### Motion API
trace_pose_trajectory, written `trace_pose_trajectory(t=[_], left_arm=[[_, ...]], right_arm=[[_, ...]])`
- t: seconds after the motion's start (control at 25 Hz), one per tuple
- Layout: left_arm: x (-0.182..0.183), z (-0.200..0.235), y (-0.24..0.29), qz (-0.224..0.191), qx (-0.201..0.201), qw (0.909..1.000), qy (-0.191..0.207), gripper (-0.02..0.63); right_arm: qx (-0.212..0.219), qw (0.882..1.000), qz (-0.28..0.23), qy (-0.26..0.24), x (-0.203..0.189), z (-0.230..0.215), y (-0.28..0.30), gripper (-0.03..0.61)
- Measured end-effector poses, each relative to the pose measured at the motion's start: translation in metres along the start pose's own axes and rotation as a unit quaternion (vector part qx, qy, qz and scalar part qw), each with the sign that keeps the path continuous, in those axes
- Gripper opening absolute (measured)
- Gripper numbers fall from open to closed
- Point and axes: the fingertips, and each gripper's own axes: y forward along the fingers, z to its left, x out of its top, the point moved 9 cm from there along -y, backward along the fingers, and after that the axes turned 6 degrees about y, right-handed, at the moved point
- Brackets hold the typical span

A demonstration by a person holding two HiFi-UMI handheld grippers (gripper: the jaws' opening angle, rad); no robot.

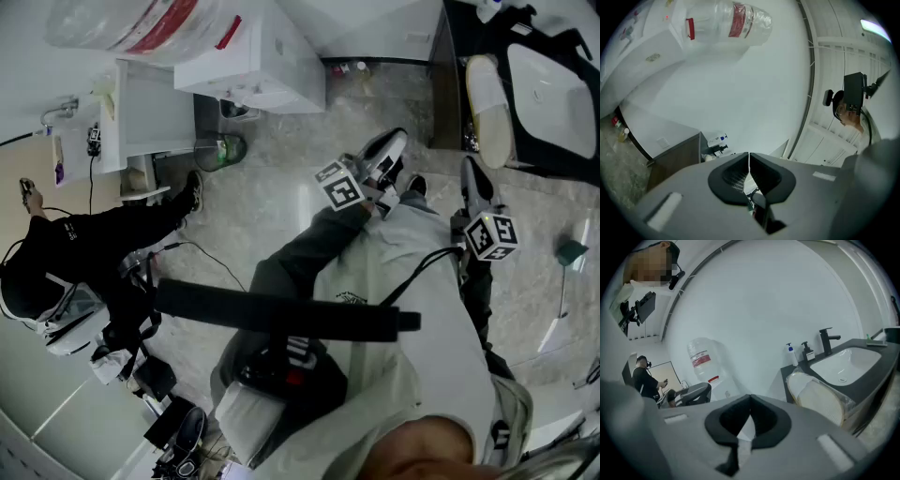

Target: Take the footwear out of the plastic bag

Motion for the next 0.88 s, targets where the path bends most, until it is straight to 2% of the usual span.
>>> trace_pose_trajectory(t=[0.36,0.56,0.64,0.72,0.8,0.88], left_arm=[[0.004,0.001,-0.005,0.000,-0.005,1.0000,-0.007,-0.006],[0.009,0.004,-0.015,-0.003,-0.007,1.0000,-0.004,-0.006],[0.008,0.004,-0.013,0.001,-0.009,1.0000,0.004,-0.006],[0.006,0.002,-0.006,0.010,-0.015,0.9997,0.014,-0.005],[0.005,-0.001,-0.002,0.021,-0.022,0.9993,0.023,-0.005],[0.004,-0.002,0.001,0.029,-0.026,0.9989,0.024,-0.005]], right_arm=[[0.000,1.000,-0.016,0.017,-0.002,0.006,-0.001,0.000],[0.023,0.998,-0.047,0.029,-0.001,0.008,-0.001,0.000],[0.021,0.998,-0.054,-0.001,0.004,0.005,-0.004,0.000],[0.006,0.997,-0.043,-0.062,0.009,0.002,-0.009,0.000],[-0.026,0.992,-0.035,-0.116,0.012,-0.002,-0.016,0.000],[-0.073,0.986,-0.041,-0.142,0.014,-0.012,-0.026,0.000]])
